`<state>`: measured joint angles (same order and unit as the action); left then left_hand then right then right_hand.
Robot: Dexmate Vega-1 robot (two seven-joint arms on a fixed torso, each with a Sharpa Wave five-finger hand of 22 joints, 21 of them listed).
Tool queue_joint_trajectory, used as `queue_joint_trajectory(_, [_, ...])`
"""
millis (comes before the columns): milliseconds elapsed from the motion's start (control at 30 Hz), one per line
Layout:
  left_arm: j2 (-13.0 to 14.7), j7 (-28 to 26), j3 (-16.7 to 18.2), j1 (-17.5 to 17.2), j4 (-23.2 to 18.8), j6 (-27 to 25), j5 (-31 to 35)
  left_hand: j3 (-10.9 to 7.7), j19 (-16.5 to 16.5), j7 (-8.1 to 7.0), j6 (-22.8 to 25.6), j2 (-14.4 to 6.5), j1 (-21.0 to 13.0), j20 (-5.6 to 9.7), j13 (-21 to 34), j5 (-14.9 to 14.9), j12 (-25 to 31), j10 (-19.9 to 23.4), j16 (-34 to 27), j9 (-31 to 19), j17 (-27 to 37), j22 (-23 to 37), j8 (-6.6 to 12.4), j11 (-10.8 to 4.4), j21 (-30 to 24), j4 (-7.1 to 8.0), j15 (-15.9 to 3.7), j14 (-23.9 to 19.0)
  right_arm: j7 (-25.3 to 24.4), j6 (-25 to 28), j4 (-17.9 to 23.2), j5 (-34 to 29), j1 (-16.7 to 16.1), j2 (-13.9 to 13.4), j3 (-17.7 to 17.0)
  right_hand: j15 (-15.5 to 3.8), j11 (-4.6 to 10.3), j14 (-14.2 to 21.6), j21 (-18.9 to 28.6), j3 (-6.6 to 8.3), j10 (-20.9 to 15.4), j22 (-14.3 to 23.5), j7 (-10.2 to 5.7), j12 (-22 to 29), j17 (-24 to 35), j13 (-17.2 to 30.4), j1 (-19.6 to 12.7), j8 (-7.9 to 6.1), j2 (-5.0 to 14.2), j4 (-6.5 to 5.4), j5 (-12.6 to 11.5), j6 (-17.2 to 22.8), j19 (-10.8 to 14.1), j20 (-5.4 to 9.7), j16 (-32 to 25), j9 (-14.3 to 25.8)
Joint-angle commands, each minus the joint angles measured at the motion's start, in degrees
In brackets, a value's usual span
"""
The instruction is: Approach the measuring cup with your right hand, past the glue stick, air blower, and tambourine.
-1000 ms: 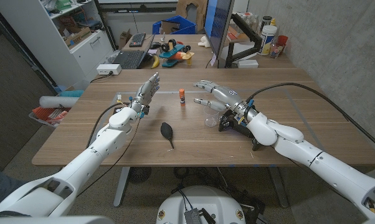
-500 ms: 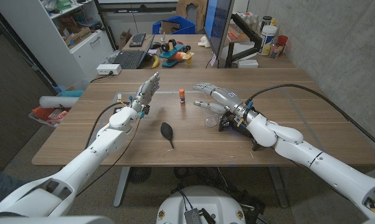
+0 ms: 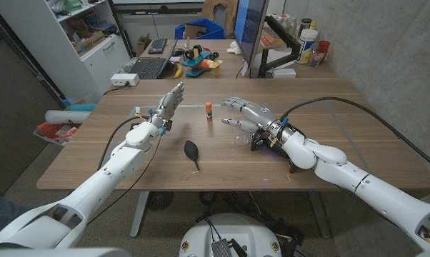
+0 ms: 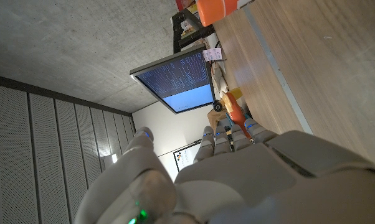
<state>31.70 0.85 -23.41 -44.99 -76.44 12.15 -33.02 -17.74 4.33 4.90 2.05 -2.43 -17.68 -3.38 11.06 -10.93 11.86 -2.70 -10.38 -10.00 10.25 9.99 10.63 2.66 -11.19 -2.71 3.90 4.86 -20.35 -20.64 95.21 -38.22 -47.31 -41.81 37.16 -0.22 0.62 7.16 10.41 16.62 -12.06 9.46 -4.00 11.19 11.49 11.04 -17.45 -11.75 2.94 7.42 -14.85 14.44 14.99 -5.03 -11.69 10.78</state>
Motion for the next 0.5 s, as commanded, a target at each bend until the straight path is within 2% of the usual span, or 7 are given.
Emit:
queue_joint_trajectory(33, [-0.4, 0.2, -0.2, 0.3, 0.6, 0.1, 0.0, -0.13, 0.6, 0.16, -0.3, -0.7, -0.1, -0.06, 0.3, 0.1, 0.2, -0.3, -0.3, -0.3, 0.2, 0.2, 0.1, 0.04, 0.1, -0.26, -0.1, 0.7, 0.7, 1.7, 0.2, -1.4, 0.3, -0.3, 1.0, -0.09, 0.09, 0.3, 0.3, 0.15, 0.0, 0.2, 0.11, 0.0, 0.1, 0.2, 0.1, -0.14, -0.11, 0.18, -0.2, 0.7, 0.0, -0.28, -0.1, 0.3])
queue_joint_trajectory(500, [-0.1, 0.2, -0.2, 0.2, 0.5, -0.2, 0.0, -0.09, 0.8, 0.15, -0.2, -0.7, 0.0, -0.12, 0.3, 0.1, 0.2, -0.2, -0.3, -0.3, 0.2, 0.2, 0.12, 0.01, 0.1, -0.34, 0.01, 0.8, 1.6, 3.0, 0.0, -1.8, 0.8, -0.4, 2.0, -0.16, 0.17, 0.3, 0.3, 0.18, -0.4, 0.2, 0.11, 0.2, 0.1, 0.3, 0.1, -0.08, -0.14, 0.19, -0.3, 0.7, 0.0, -0.38, -0.1, 0.3])
